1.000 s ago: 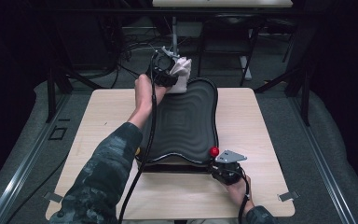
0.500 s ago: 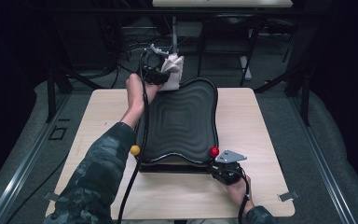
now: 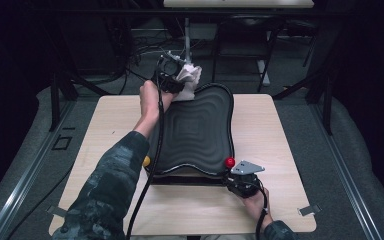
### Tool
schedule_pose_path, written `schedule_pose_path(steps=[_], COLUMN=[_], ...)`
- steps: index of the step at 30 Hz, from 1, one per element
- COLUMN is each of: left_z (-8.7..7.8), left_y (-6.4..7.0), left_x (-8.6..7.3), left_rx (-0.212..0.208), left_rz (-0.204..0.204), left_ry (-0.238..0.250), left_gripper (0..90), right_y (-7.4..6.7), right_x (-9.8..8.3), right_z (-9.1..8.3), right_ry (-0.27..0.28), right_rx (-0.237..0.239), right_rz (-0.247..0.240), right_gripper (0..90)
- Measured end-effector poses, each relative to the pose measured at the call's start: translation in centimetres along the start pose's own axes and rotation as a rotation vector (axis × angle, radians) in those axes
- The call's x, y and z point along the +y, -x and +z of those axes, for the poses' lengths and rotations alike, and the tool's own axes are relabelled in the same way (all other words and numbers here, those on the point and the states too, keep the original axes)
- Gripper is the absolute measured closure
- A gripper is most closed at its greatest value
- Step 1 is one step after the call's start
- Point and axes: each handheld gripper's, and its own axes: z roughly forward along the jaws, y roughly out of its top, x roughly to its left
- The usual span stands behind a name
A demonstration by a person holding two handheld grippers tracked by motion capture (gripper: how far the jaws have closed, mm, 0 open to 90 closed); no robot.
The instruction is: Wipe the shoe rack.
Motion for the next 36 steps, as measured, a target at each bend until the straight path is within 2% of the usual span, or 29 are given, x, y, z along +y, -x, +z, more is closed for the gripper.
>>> schedule_pose_path(steps=[2,5,6,8,10,14,18,21,26,36], left_z=[-0.2,-0.5,-0.4,-0.2,0.3,1.4,2.1,2.3,2.3,1.9], left_y=[-0.6,-1.3,-1.5,-1.8,-1.8,-1.1,-0.6,-0.4,-0.4,-2.6], left_x=[-0.2,-0.6,-0.7,-1.0,-1.3,-1.7,-1.9,-1.9,-1.6,-2.0], left_rx=[0.021,0.096,0.101,0.098,0.070,0.037,0.036,0.049,0.097,0.158], left_rz=[-0.026,-0.051,-0.057,-0.064,-0.068,-0.047,-0.060,-0.053,-0.019,-0.028], left_ry=[0.020,0.030,0.029,0.016,0.006,-0.031,-0.035,-0.035,-0.048,-0.061], left_gripper=[76.6,77.1,77.3,77.2,77.1,75.9,73.4,73.9,77.1,77.0], right_y=[0.0,0.0,0.0,0.0,0.0,0.0,0.0,0.0,0.0,-0.1], right_x=[0.0,0.0,0.0,0.0,0.0,0.0,0.0,0.0,0.0,-0.1], right_z=[0.0,0.0,0.0,0.0,0.0,0.0,0.0,0.0,0.0,0.1], right_ry=[0.000,0.000,0.000,-0.002,-0.001,-0.003,-0.003,-0.003,-0.002,0.011], right_rx=[0.000,0.001,0.001,0.002,0.001,0.001,0.000,0.001,0.001,0.006], right_rz=[0.000,0.000,0.000,0.001,0.003,0.001,0.004,0.004,0.004,0.017], right_gripper=[74.3,74.3,74.3,74.3,74.3,74.3,74.3,74.3,74.4,74.4])
